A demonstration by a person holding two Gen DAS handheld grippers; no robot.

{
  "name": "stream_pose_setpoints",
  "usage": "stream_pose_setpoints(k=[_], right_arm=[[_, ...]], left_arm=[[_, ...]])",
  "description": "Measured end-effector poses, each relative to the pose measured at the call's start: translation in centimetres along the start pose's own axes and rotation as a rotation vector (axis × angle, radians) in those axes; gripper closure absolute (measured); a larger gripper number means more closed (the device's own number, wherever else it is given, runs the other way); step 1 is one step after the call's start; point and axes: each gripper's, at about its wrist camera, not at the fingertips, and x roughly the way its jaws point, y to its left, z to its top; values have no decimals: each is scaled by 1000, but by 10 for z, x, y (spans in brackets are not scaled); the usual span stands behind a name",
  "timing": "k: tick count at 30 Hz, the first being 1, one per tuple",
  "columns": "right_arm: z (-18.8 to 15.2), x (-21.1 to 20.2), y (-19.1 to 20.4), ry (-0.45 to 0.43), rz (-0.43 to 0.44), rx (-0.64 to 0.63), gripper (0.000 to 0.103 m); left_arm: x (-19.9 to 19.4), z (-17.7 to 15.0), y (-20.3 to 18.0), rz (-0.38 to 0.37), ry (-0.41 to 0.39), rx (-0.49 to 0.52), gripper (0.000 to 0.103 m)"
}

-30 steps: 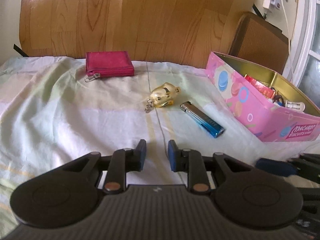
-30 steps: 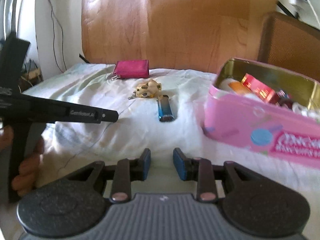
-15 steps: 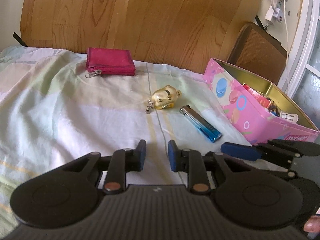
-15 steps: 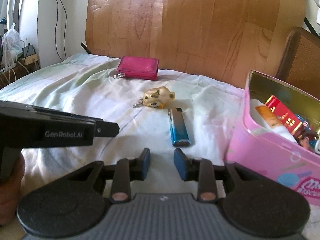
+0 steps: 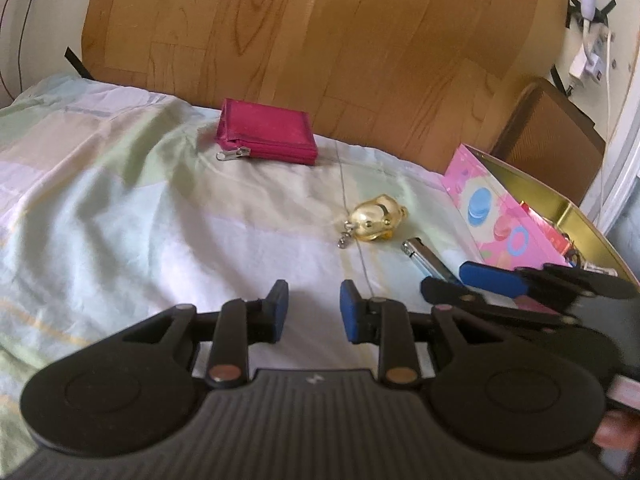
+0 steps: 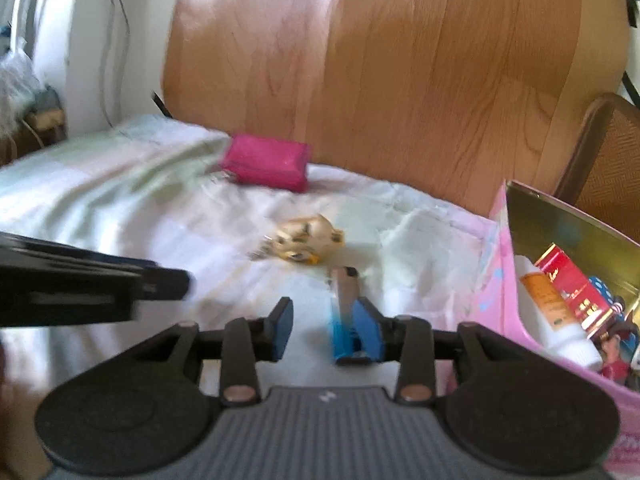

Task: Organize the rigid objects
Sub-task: 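Close the right gripper on the blue lighter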

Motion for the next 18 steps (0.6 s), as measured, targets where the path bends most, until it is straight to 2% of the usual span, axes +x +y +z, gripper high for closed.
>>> stream_pose_setpoints(k=[3, 4, 7, 11, 15, 18], right_arm=[[2, 5, -14, 33, 55, 93, 67], [0, 4, -19, 42, 85, 130, 78], [-13, -15, -22, 46, 113, 160, 78], [-53, -68, -23, 24, 132, 152, 79], [-100, -126, -43, 12, 94, 197, 79], [-137, -165, -59, -3, -20, 256, 79]], left_arm=[[0, 0, 0, -15, -3, -1, 68], [1, 0, 1, -22, -2, -3, 68], [2, 1, 4, -63, 13, -19, 67], [1, 1, 5, -98, 18, -26, 63], [1, -3, -10, -125, 27, 57, 63], [-2, -9, -30, -172, 69, 123, 63]])
